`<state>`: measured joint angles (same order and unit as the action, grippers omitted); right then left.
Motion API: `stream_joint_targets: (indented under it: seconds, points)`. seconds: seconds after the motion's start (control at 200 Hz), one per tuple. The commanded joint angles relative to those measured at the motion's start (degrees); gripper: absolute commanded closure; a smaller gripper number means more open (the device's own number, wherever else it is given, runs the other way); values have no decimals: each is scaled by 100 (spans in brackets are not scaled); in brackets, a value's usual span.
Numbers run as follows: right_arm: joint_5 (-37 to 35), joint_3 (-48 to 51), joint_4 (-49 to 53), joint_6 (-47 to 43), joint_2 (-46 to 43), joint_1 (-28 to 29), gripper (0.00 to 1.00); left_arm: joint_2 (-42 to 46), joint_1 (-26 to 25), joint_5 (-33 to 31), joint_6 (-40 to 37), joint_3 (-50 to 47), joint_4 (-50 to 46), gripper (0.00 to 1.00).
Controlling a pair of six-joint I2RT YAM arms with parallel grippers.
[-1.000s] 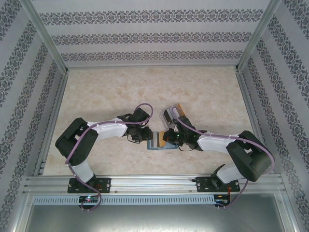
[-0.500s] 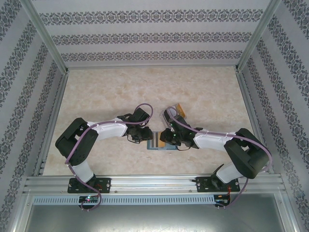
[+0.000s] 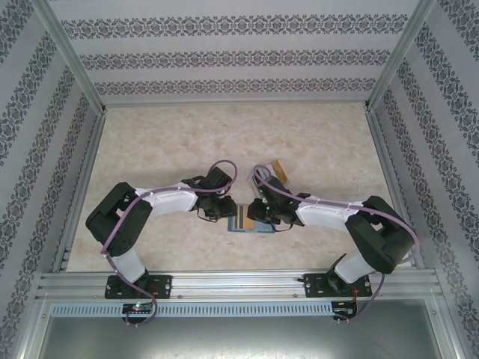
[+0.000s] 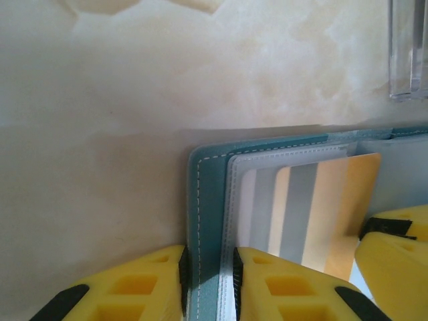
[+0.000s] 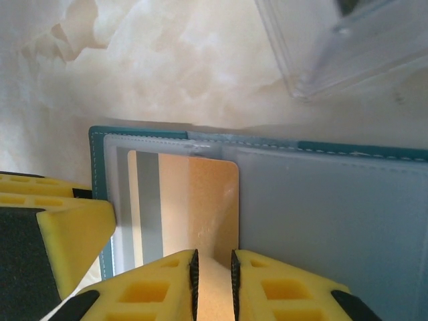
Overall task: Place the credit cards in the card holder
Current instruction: Insert the credit card into the card slot.
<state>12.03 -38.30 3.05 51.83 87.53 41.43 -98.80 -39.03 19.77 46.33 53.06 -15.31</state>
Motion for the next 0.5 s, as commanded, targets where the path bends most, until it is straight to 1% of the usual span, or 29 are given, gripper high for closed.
stream_joint_targets:
  seconds: [0.0, 0.07, 0.14, 0.23, 0.31, 0.455, 0.5]
  points:
    - [84, -241, 87, -138, 174, 103, 78, -55, -79, 49, -56, 48, -25, 74]
    - [-3, -294, 203, -181, 103, 133, 78, -34, -79, 19, -53, 42, -48, 74]
    - [-60, -184, 104, -169, -71, 122, 79, -15, -79, 20, -39, 18, -24, 74]
    - [96, -128, -32, -130, -71, 87, 79, -14, -83, 50, -25, 2, 15, 74]
    - [162, -235, 99, -80, 44, 107, 80, -23, -79, 53, -26, 12, 10, 74]
    - [-410, -139, 421, 0, -324, 131, 78, 26, -79, 7, -14, 5, -9, 74]
    - [-441, -116, 487, 2, -336, 109, 78, 23, -78, 9, -14, -1, 1, 74]
